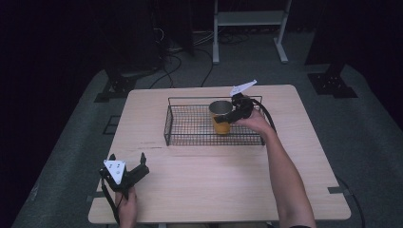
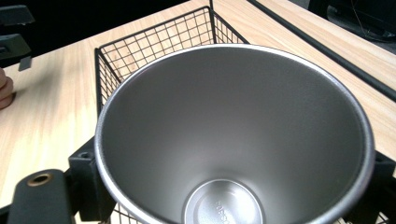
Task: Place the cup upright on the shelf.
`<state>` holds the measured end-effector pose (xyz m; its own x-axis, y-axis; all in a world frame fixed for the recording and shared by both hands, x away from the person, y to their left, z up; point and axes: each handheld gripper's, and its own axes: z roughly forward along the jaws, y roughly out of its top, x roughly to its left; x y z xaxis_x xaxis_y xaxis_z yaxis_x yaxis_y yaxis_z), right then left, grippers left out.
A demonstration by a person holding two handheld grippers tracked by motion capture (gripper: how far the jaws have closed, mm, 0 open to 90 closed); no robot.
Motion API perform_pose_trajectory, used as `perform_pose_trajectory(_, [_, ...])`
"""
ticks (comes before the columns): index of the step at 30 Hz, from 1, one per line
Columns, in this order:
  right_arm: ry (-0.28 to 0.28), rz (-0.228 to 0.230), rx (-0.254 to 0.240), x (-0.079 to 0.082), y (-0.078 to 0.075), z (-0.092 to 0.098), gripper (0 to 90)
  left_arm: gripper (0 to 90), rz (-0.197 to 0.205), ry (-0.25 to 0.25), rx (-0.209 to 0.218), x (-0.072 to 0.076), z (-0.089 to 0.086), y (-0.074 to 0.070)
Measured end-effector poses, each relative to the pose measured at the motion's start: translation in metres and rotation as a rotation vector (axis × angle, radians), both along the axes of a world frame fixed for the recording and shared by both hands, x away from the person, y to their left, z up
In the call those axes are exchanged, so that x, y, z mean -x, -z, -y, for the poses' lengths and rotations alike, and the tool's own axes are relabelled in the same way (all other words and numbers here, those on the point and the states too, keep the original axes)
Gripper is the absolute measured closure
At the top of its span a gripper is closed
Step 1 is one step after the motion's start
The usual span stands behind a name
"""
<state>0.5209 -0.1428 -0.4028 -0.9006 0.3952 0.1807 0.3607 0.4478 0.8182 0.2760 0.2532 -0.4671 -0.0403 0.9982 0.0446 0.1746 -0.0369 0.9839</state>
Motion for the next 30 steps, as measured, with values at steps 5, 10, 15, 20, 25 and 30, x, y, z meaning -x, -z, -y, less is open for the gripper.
perform_pose_trajectory(5, [0.001,-0.002,0.022,-0.002,0.005,-0.001,12.4,0.0,0.0,0.0,0.001,0.0,0.0,0.0])
perform_pose_trajectory(10, [0.009,-0.005,0.028,-0.003,0.008,0.001,12.4,0.0,0.0,0.0,0.0,0.0,0.0,0.0])
perform_pose_trajectory(15, [0.016,0.017,0.043,-0.004,0.011,0.005,12.4,0.0,0.0,0.0,-0.002,0.0,0.0,0.0])
perform_pose_trajectory(20, [0.024,0.023,0.051,-0.005,0.014,0.007,12.3,0.0,0.0,0.001,-0.002,0.0,0.0,0.0])
perform_pose_trajectory(25, [0.024,0.034,0.055,-0.004,0.015,0.004,12.3,0.0,-0.001,0.0,-0.002,0.0,0.0,0.0])
perform_pose_trajectory(30, [0.02,0.032,0.063,-0.003,0.015,0.001,12.3,0.0,-0.001,-0.001,-0.004,0.0,0.0,0.0])
